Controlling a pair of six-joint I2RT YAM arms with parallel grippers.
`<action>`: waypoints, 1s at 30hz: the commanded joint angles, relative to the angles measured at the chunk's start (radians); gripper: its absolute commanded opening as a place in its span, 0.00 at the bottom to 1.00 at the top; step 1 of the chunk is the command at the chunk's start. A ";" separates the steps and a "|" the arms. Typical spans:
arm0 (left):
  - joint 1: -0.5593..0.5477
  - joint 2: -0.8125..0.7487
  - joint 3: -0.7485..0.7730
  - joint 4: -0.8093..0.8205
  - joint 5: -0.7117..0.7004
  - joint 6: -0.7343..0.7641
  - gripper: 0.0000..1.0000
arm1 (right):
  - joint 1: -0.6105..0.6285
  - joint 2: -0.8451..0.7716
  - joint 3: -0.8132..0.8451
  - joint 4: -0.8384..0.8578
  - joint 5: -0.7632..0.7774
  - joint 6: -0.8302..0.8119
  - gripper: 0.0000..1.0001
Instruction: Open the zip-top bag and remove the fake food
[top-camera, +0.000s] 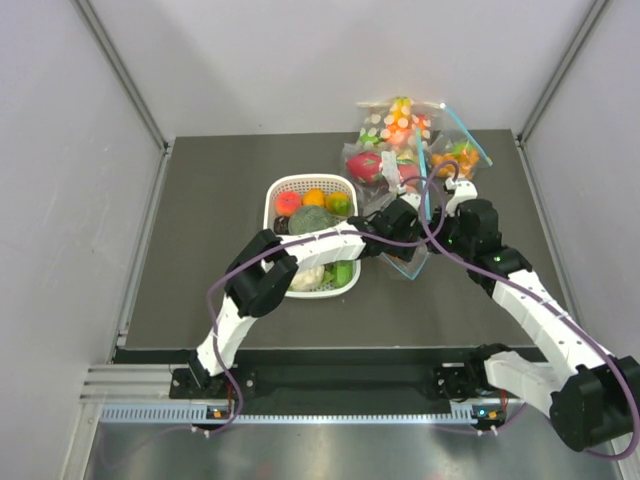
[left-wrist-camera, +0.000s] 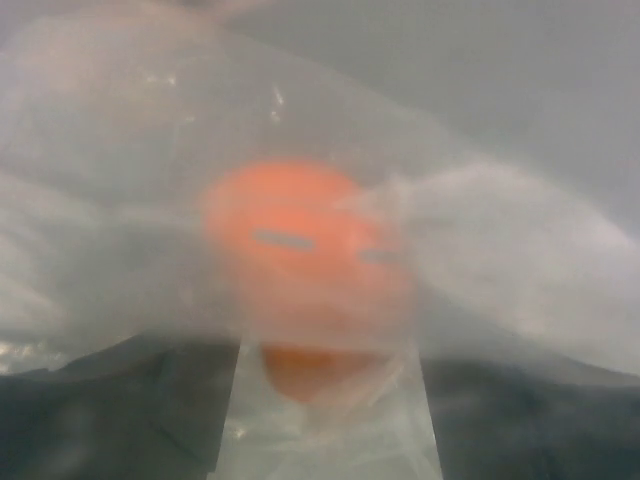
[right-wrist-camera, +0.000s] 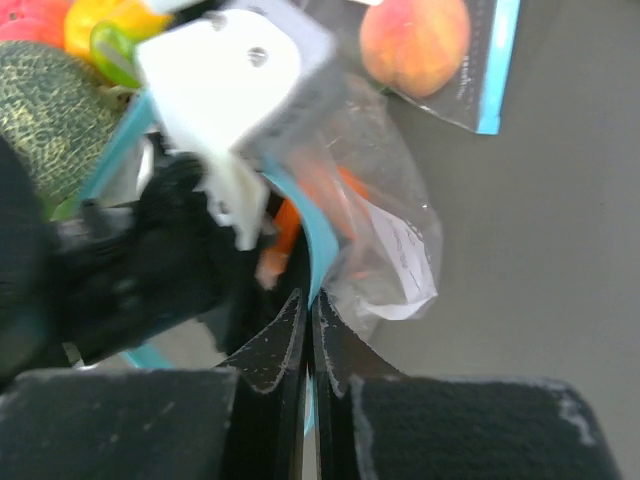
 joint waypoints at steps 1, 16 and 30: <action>-0.013 0.050 0.020 -0.009 -0.050 0.017 0.72 | 0.018 -0.034 0.004 0.067 -0.078 0.011 0.00; 0.016 -0.138 -0.055 0.071 -0.084 0.022 0.78 | 0.018 -0.040 0.002 0.053 -0.076 0.011 0.00; 0.057 -0.071 0.009 0.109 -0.061 0.026 0.85 | 0.019 -0.049 -0.001 0.043 -0.073 0.007 0.00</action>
